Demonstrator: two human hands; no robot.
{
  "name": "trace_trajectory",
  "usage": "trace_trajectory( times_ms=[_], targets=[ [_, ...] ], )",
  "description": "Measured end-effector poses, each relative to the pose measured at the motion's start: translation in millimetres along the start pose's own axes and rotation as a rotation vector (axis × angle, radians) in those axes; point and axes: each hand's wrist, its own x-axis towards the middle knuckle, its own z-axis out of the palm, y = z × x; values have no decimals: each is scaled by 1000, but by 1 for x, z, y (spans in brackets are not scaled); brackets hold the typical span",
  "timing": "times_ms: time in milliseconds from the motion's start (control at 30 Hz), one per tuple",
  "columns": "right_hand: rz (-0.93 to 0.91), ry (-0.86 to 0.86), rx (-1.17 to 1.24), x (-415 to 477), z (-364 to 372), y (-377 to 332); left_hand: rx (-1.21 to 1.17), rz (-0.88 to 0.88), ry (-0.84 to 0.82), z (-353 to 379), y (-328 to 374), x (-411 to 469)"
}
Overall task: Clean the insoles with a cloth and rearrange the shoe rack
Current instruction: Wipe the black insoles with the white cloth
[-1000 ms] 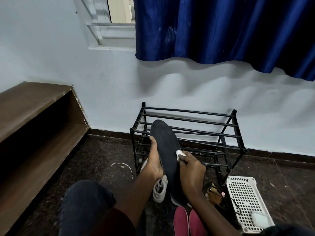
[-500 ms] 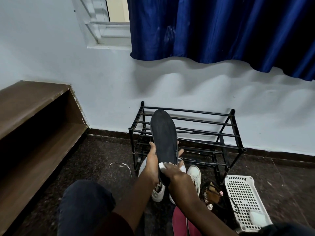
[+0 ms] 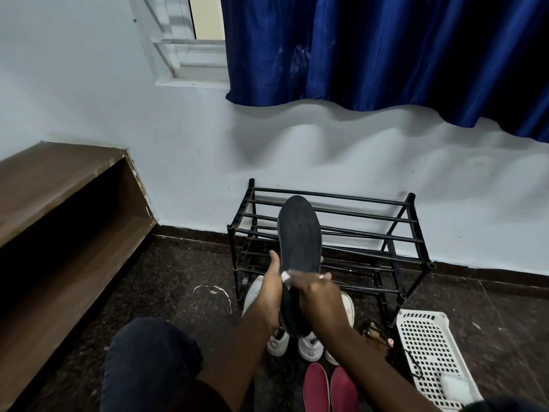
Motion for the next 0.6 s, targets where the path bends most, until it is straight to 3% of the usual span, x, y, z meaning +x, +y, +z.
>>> trace_trajectory(
  times_ms=[167, 333, 500, 600],
  targets=[
    [-143, 26, 101, -49, 8, -5, -33, 17, 51, -2, 9, 6],
    [-137, -42, 38, -20, 7, 6, -76, -19, 27, -1, -1, 2],
    [3, 98, -37, 17, 2, 13, -2, 2, 0, -1, -6, -2],
    [-69, 164, 60, 6, 3, 6, 19, -5, -18, 3, 1, -3]
  ],
)
